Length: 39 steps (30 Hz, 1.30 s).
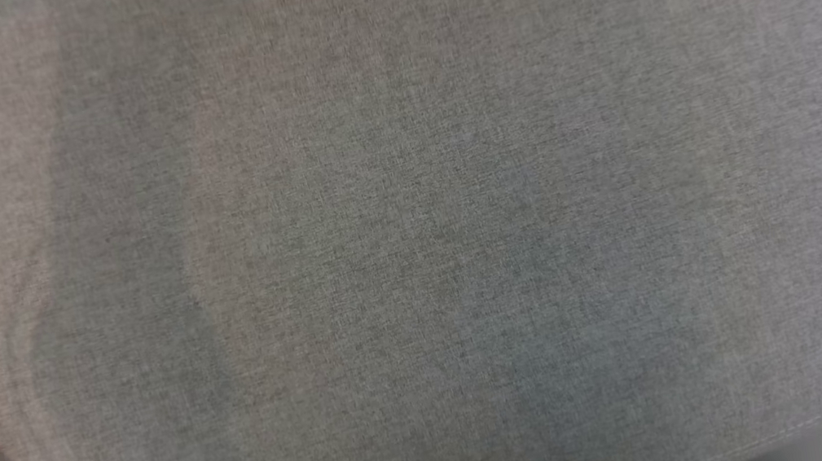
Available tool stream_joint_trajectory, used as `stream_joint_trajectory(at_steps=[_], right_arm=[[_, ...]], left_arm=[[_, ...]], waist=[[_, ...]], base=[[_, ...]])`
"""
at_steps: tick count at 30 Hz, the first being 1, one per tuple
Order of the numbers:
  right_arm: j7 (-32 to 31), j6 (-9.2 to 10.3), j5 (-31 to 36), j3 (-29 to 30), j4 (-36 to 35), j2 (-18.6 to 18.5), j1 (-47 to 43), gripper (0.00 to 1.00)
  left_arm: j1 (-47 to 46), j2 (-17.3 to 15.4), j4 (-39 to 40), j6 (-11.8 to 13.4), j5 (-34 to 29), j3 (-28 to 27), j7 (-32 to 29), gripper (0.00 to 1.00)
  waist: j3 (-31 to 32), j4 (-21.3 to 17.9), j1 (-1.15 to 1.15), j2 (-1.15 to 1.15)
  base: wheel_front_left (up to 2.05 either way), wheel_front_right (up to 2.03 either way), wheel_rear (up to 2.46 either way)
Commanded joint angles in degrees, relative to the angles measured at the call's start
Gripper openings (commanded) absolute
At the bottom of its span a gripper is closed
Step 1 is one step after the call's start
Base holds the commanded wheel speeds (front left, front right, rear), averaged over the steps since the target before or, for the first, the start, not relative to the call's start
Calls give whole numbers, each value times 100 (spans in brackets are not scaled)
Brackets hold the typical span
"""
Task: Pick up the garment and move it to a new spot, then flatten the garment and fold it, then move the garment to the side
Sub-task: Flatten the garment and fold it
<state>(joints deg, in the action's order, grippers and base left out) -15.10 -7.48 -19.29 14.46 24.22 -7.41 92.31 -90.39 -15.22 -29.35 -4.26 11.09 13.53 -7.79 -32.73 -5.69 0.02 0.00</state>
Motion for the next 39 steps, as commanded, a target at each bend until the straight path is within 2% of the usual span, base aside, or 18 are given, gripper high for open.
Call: stream_joint_trajectory(at_steps=[1, 3, 7, 10, 15, 18, 22, 26, 29, 32, 35, 37, 39], right_arm=[[225, -2, 54, 23, 135, -7, 236, 0], [583, -2, -26, -29, 439, 79, 307, 0], [1145, -2, -417, -378, 733, 45, -265, 0], [1507, -3, -1007, -660, 639, 28, -1117, 0], [2029, -2, -2057, -1202, -38, -54, -3293, 0], [2262, -3, -2396, -1475, -485, -176, -4645, 0], [2333, 0, -2578, -1750, -950, -402, -6352, 0], [2232, 0, -2701, -1811, -1408, -516, -7728, 0], [2054, 0, -2755, -1697, -1669, -529, -8700, 0], [1873, 2, -2836, -1389, -1876, -494, -9660, 0], [1735, 2, -2884, -1048, -2120, -400, -10480, 0], [1651, 1, -2826, -901, -2308, -327, -10728, 0], [1528, -1, -2816, -862, -2456, -243, -10669, 0]], left_arm=[[-250, -14, -196, 2, -97, 56, 206, 0], [-376, 73, -592, -23, -181, 153, 612, 0], [-91, 223, -1193, -83, -11, 165, 1363, 0], [419, 289, -1580, -164, 204, 142, 1821, 0], [2090, 304, -1675, -269, 422, 277, 2242, 0], [3276, 294, -1355, -285, 617, 225, 2296, 0], [5193, 255, -468, -283, 737, 107, 2284, 0], [6977, 301, 417, -146, 767, 106, 2280, 0], [8200, 365, 975, 129, 767, 138, 2281, 0], [9324, 489, 1557, 395, 779, 260, 2274, 0], [10078, 550, 2130, 592, 714, 449, 2114, 0], [10325, 572, 2524, 678, 734, 532, 1901, 0], [10410, 592, 2860, 632, 867, 592, 1644, 0]], waist=[[-828, -18, -2, 0], [-953, -55, -2, 0], [-951, -51, -2, 0], [-827, -62, -2, 0], [-282, -76, -2, 0], [252, -99, -2, 0], [1054, -154, -2, 0], [1814, -207, -2, 0], [2263, -267, -2, 0], [2549, -280, -2, 0], [2574, -181, -2, 0], [2427, -130, -2, 0], [2257, -100, -2, 0]], base=[[0, 0, 0], [0, 0, 0], [0, 0, 0], [0, 0, 0], [0, 0, 0], [0, 0, 0], [0, 0, 0], [0, 0, 0], [0, 0, 0], [0, 0, 0], [0, 0, 0], [0, 0, 0], [0, 0, 0]])
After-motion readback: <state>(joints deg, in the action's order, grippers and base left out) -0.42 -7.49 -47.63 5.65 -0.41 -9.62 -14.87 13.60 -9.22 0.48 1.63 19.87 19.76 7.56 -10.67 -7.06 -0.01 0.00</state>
